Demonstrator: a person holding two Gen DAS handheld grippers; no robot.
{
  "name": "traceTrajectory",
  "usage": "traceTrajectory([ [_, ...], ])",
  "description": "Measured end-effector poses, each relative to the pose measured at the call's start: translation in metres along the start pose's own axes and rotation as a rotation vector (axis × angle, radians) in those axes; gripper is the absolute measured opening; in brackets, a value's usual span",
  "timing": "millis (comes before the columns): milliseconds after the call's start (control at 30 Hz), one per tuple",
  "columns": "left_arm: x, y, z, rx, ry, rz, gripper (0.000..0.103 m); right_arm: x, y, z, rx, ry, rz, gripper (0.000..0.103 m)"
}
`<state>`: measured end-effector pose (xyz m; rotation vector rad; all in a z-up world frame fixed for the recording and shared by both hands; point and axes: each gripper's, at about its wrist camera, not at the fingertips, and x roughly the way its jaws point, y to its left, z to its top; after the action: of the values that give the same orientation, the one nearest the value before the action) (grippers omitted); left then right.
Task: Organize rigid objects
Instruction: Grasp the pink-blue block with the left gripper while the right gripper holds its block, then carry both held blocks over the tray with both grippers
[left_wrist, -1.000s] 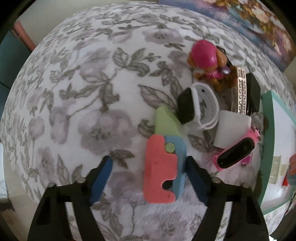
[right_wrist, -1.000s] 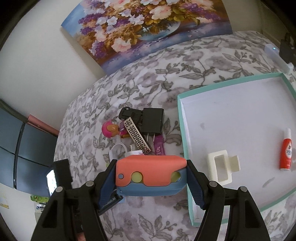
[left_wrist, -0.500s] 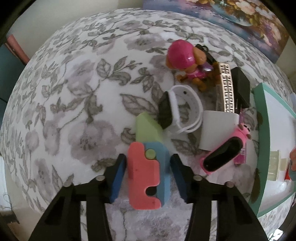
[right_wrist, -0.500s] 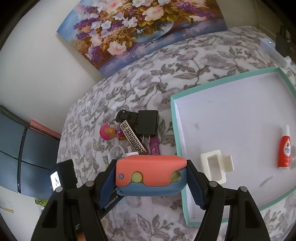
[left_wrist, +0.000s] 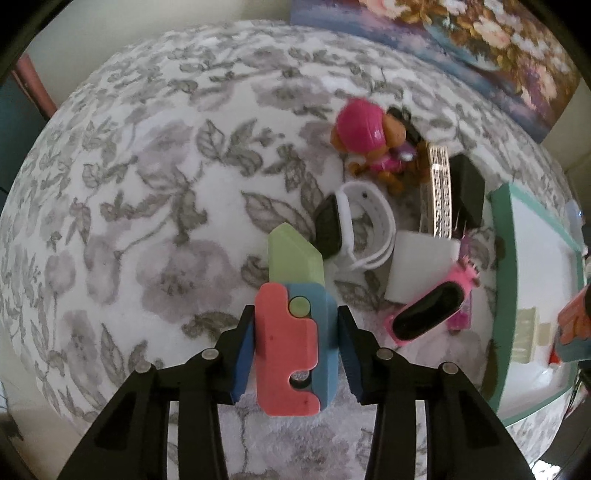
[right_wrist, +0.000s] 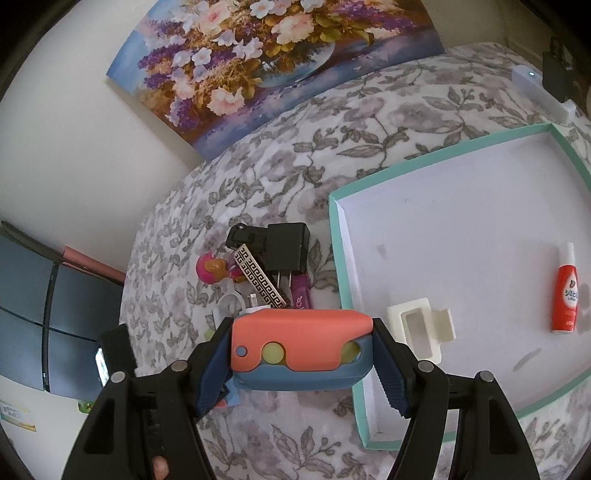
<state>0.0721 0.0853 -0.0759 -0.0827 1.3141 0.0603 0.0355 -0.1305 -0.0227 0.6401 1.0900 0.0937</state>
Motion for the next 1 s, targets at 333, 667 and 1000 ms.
traceTrajectory([
  [333, -0.058, 0.002, 0.003, -0.023, -0.178, -0.046, 0.044, -0.011, -0.006, 0.005, 0.001, -0.035, -0.008, 0.073],
  [667, -0.077, -0.065, 0.008, 0.126, -0.206, -0.105, 0.044, -0.031, -0.057, 0.031, 0.079, -0.139, -0.143, 0.073],
  [1000, -0.066, -0.167, 0.017, 0.288, -0.189, -0.158, 0.044, -0.049, -0.122, 0.050, 0.171, -0.214, -0.311, 0.074],
])
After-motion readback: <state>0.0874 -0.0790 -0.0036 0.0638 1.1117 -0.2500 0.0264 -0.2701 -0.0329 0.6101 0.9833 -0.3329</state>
